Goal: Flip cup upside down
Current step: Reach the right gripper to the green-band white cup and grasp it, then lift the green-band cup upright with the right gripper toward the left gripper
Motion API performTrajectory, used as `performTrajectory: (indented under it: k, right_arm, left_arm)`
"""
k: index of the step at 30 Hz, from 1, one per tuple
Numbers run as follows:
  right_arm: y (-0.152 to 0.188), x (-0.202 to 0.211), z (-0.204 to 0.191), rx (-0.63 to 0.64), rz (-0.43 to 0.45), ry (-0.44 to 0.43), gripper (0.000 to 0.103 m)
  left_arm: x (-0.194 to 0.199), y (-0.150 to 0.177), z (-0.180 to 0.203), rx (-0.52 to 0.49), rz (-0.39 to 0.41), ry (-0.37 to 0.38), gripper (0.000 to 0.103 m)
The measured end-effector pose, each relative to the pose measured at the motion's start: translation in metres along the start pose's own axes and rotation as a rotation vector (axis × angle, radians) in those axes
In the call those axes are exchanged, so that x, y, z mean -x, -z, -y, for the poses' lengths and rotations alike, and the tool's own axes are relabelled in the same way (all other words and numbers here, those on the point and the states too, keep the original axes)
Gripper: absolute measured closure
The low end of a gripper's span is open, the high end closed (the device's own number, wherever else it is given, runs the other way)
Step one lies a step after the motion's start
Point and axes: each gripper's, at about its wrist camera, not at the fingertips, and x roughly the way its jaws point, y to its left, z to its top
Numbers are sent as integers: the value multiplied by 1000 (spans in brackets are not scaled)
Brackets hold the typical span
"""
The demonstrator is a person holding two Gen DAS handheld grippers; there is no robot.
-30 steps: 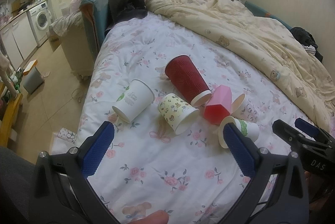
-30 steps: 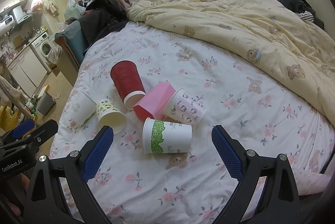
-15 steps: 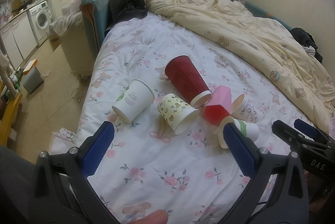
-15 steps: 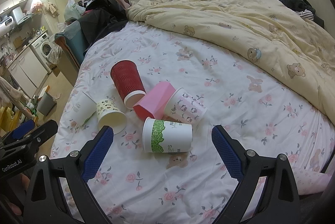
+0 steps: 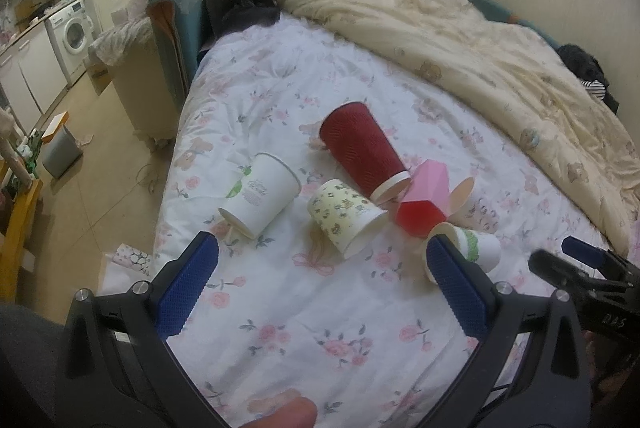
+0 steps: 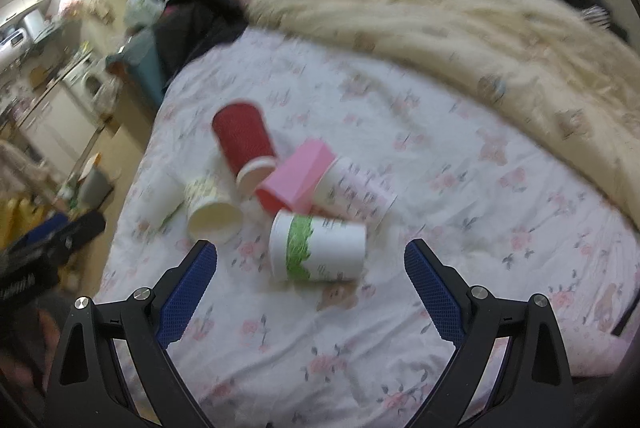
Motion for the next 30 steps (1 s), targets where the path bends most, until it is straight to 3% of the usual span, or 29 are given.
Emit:
performTrajectory:
  k: [2,3,5,8,11,16,21,29,30]
  right_arm:
    - [-3,-10,1,52,-90,3,6]
    - [-3,-24,-4,148,-192,37,6]
    - [0,-41,-11,329,-294,111,6]
    - [6,-57,-24,602,-380,143,9]
    - [3,-64,-40,786,-415,126,17]
    - [7,-86,-72,1086,-473,145,17]
    - [8,-109,-82,1213,-581,126,23]
    - [23,-132,-90,1310,-652,153,31]
    - [29,-136,-88,1314,-655,156,37]
  left_arm:
    - [-1,-4,-5,11,-16,5,0]
    - [-1,-4,-6,15,-20,9,0]
    - [-3,-4,-8,15,-41,27,0]
    - [-5,-2,-8,1,-60,15,0]
    - [-8,-2,-12,23,-92,40,0]
    - [-12,-3,-17,37,-120,32,0]
    - [-15,-5,-24,50,-128,13,0]
    - [-22,-4,-28,60,-151,-5,0]
    - [-22,-4,-27,55,-150,-10,0]
